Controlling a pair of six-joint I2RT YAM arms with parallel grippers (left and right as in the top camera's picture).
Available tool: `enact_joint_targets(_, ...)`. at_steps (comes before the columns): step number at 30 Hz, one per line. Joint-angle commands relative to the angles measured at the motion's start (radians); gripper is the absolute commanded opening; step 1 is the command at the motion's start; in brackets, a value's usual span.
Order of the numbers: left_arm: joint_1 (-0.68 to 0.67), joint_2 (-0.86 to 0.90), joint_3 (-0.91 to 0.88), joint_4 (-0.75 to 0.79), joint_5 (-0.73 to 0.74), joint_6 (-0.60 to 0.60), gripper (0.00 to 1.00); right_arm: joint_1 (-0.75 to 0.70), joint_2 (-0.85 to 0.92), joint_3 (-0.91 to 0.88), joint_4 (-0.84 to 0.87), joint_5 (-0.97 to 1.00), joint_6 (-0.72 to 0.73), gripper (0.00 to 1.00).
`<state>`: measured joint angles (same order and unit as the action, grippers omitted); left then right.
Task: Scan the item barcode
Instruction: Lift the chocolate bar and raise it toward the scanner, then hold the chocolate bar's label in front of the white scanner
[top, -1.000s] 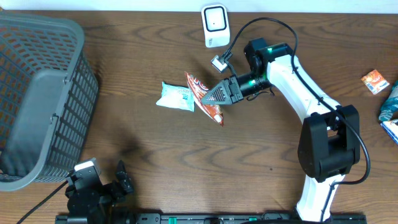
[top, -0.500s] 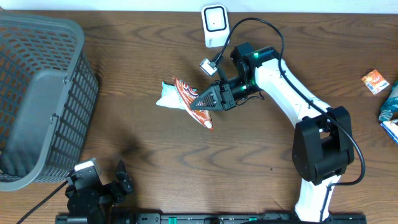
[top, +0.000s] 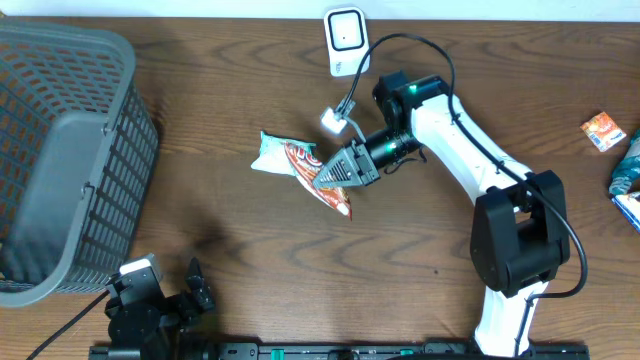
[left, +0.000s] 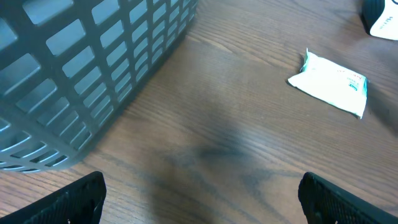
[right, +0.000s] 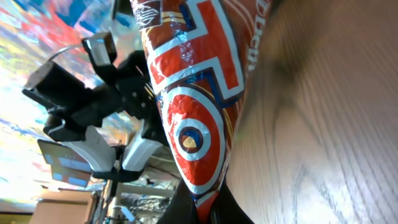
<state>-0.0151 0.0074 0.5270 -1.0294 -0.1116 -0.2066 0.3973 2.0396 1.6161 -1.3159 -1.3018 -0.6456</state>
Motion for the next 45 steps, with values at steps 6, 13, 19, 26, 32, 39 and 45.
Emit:
enact_joint_targets(6, -0.003, -0.003, -0.003, -0.002, -0.009, -0.002, 0.99, 0.024, 0.008, -0.165, 0.045, -0.137, 0.054, 0.01)
enact_joint_targets(13, -0.003, -0.003, -0.003, -0.002, -0.009, -0.002, 0.99, -0.013, 0.008, -0.366, 0.281, -0.259, 0.323, 0.01)
enact_joint_targets(19, -0.003, -0.003, -0.003, -0.002, -0.009, -0.002, 0.99, -0.063, 0.008, -0.396, 0.323, -0.259, 0.337, 0.01)
enact_joint_targets(26, -0.003, -0.003, -0.003, -0.002, -0.009, -0.002, 0.99, -0.077, 0.008, -0.396, 0.330, -0.259, 0.339, 0.01)
enact_joint_targets(32, -0.003, -0.003, -0.003, -0.002, -0.009, -0.002, 0.99, -0.077, 0.008, -0.396, 0.404, -0.117, 0.262, 0.01)
enact_joint_targets(39, -0.003, -0.003, -0.003, -0.002, -0.009, -0.002, 0.99, -0.081, 0.008, -0.361, 0.555, 0.298, 0.474, 0.01)
enact_joint_targets(45, -0.003, -0.003, -0.003, -0.002, -0.009, -0.002, 0.99, -0.089, 0.006, -0.236, 0.568, 0.372, 0.519, 0.01)
